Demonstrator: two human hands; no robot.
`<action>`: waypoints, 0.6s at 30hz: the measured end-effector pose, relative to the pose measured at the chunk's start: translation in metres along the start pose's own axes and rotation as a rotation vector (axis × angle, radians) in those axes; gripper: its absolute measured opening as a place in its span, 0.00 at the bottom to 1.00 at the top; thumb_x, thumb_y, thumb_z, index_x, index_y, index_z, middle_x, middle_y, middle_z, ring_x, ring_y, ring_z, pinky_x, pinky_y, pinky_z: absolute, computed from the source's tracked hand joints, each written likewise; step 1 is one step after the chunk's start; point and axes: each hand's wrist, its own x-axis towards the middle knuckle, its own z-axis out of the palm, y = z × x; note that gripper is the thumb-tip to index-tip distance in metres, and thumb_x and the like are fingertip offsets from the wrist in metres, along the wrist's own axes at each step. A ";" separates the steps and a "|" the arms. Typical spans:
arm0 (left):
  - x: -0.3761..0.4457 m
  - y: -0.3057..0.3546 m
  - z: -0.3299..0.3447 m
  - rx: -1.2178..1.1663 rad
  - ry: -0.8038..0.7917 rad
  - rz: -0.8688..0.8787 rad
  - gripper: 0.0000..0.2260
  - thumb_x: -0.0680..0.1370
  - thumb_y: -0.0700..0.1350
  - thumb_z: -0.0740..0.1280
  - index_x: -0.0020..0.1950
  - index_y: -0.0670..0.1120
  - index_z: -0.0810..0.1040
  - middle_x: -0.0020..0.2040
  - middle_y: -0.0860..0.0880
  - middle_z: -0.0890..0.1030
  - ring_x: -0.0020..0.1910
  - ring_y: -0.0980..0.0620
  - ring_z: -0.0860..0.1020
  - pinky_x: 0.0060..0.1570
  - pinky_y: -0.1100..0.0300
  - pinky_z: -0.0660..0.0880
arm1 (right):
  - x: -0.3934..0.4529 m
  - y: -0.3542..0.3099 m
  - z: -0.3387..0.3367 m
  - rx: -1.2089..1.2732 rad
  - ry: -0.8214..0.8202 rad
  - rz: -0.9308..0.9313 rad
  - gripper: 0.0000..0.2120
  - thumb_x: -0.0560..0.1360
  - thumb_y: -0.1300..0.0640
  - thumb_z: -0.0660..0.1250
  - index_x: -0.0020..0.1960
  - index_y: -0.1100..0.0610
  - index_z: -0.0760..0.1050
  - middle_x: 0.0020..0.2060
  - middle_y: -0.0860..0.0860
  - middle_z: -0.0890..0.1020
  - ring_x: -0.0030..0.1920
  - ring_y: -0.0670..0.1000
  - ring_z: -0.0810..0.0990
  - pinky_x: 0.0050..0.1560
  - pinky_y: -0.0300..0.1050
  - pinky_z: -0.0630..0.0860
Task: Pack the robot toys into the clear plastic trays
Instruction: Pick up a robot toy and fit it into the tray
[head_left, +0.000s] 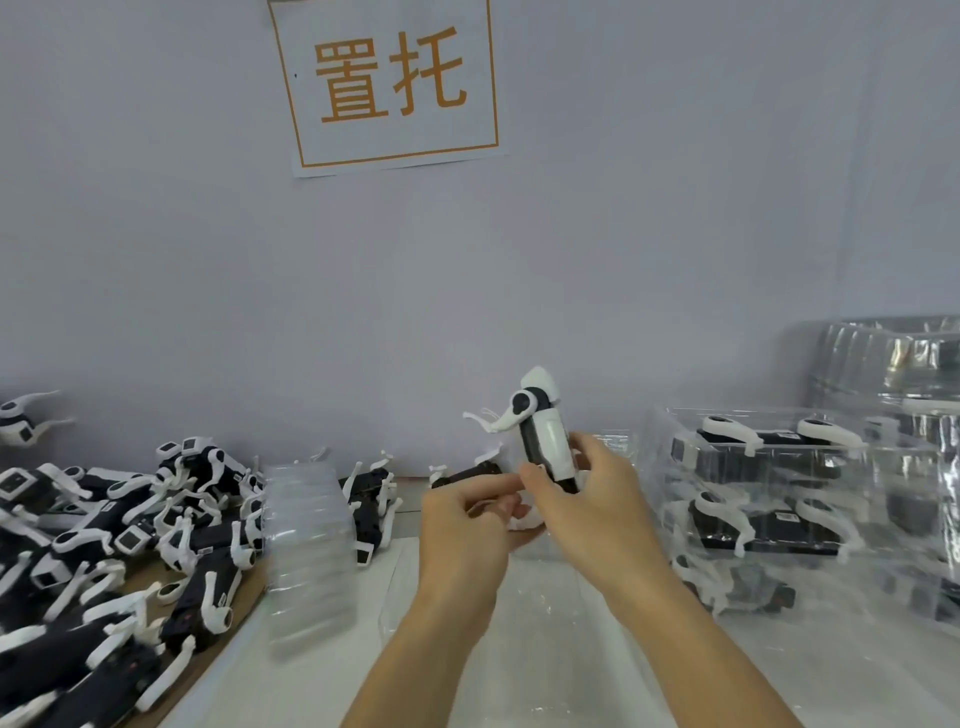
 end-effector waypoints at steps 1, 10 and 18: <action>0.000 0.002 -0.001 -0.003 -0.061 -0.013 0.19 0.79 0.27 0.61 0.43 0.44 0.87 0.44 0.43 0.85 0.45 0.48 0.83 0.43 0.57 0.82 | 0.001 0.002 -0.003 -0.015 0.026 -0.022 0.06 0.73 0.51 0.71 0.49 0.46 0.77 0.48 0.47 0.81 0.45 0.41 0.80 0.39 0.33 0.74; 0.008 0.021 -0.035 0.367 -0.034 0.043 0.16 0.77 0.33 0.62 0.43 0.50 0.85 0.41 0.55 0.86 0.46 0.55 0.82 0.53 0.54 0.79 | 0.002 -0.001 -0.020 -0.024 0.082 0.001 0.06 0.73 0.54 0.68 0.44 0.43 0.77 0.34 0.46 0.83 0.35 0.46 0.82 0.40 0.48 0.79; 0.021 0.029 -0.062 -0.137 -0.137 -0.037 0.13 0.82 0.46 0.64 0.64 0.58 0.77 0.55 0.55 0.84 0.53 0.51 0.83 0.49 0.50 0.82 | -0.005 -0.012 -0.017 -0.067 -0.367 -0.156 0.13 0.79 0.55 0.64 0.55 0.39 0.82 0.45 0.42 0.85 0.46 0.46 0.84 0.49 0.47 0.82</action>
